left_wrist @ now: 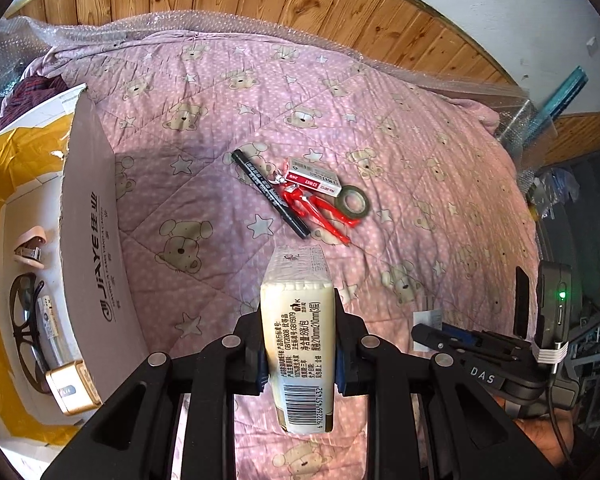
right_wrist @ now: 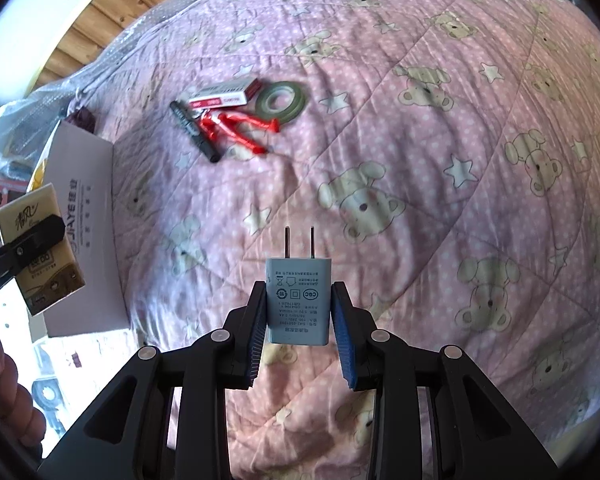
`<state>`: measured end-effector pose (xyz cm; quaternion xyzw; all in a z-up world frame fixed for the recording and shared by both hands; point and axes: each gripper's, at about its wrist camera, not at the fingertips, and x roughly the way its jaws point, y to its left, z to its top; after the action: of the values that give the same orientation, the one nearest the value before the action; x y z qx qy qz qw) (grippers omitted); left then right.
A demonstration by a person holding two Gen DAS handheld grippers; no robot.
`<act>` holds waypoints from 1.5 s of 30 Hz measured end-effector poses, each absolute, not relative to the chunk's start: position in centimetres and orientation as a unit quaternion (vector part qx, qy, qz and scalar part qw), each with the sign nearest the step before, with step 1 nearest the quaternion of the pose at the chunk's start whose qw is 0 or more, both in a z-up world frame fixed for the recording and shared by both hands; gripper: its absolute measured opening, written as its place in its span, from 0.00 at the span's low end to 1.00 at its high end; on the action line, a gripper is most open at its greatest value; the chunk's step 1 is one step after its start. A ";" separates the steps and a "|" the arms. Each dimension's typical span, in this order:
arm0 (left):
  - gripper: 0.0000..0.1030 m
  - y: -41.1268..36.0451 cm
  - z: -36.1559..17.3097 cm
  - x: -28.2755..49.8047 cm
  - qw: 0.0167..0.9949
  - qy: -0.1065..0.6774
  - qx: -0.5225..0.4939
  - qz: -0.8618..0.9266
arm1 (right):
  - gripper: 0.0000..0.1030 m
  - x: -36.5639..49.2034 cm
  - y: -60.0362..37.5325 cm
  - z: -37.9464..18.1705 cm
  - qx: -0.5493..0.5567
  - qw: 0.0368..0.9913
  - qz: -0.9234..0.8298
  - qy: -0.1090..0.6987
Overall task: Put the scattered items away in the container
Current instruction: 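Lift and carry the tissue pack and charger toward the white box with both tools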
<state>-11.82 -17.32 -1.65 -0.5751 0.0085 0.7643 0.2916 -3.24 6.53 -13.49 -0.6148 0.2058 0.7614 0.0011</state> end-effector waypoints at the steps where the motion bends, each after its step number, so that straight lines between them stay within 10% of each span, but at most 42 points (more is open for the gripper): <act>1: 0.24 -17.4 -1.6 -11.6 0.292 0.009 -0.574 0.765 | 0.32 -3.1 6.3 -13.4 -0.615 -0.001 0.761 0.204; 45: 0.24 -23.9 1.4 -10.3 0.289 -0.030 -0.539 0.790 | 0.32 -4.1 -4.0 -7.4 -0.599 -0.108 0.793 0.029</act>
<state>-10.25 -23.88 1.41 -0.5394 -0.0301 0.7901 0.2895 -4.07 -4.00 -7.44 -0.5989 0.0289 0.7930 -0.1077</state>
